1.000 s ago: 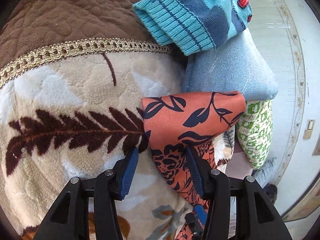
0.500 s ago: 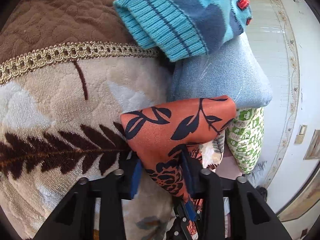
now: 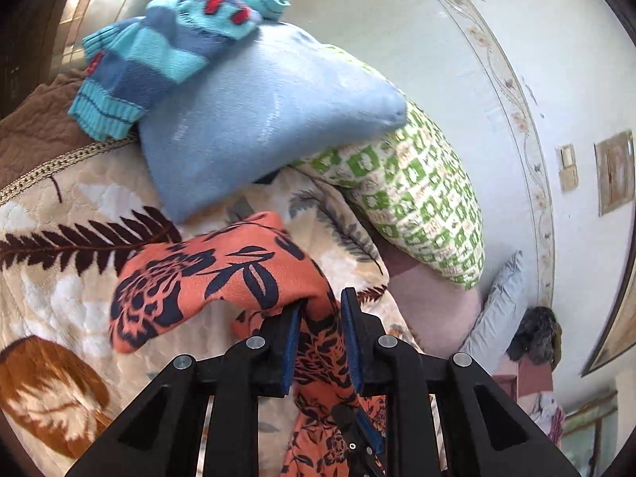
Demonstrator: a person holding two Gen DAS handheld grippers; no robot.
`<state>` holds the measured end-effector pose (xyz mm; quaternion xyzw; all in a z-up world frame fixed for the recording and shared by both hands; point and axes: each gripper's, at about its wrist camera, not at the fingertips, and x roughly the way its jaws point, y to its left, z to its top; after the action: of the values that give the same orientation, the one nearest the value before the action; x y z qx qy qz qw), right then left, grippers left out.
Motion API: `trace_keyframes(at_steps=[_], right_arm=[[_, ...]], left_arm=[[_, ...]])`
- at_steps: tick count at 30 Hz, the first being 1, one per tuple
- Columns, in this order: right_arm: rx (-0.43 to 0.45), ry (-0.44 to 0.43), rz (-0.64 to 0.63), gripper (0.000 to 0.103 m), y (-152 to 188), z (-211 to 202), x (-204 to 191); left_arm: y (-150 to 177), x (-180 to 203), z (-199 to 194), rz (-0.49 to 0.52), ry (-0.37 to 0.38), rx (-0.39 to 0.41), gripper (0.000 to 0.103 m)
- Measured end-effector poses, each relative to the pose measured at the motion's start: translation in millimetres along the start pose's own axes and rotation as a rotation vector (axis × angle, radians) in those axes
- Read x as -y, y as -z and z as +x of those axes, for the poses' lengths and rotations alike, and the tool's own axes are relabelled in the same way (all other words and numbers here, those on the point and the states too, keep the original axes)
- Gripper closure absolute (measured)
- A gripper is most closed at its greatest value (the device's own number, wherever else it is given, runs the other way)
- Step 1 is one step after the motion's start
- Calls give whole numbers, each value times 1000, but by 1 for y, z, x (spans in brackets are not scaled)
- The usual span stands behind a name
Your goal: Fold small clothes
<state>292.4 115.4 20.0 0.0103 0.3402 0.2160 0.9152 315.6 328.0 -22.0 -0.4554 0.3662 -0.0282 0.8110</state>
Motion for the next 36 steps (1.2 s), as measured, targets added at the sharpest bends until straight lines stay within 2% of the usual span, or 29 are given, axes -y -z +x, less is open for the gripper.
trace_keyframes(at_steps=[3,6,10,13,15,17,19,21,22,24,26,28,29,32,36], right_arm=[[28,-22,137,96,9,-31,45],[42,-40,292,96,31,-56,101],[13,-19,442,95,76,-78,171],[-20,29,496,92,109,-92,212],[-37,57,523,91,126,-102,233],[-37,93,507,91,134,-110,241],[-32,93,470,90,133,-113,237],[-31,74,428,84,123,-111,223],[-25,52,398,80,115,-109,212],[-16,8,331,57,93,-100,184],[-8,-47,260,51,70,-89,156],[-17,-93,194,47,48,-76,128],[-25,-111,162,42,37,-68,114],[-58,-159,59,38,15,-44,74],[-116,-142,-49,37,-2,-10,35]], left_arm=[[24,54,12,100,-3,-25,85],[59,115,44,227,-11,-74,85],[130,176,107,390,-63,-202,84],[178,191,152,397,-100,-323,84],[187,190,166,354,-105,-342,85],[183,175,161,288,-105,-326,85],[164,151,142,209,-103,-294,84],[142,123,106,139,-94,-239,84],[128,111,86,109,-100,-204,80],[101,86,45,38,-117,-125,74],[76,59,8,-48,-127,-59,57],[58,33,-21,-145,-103,-3,51],[51,22,-29,-188,-92,10,50],[41,-2,-29,-283,-45,-5,50],[33,-16,8,-339,-36,-68,50]])
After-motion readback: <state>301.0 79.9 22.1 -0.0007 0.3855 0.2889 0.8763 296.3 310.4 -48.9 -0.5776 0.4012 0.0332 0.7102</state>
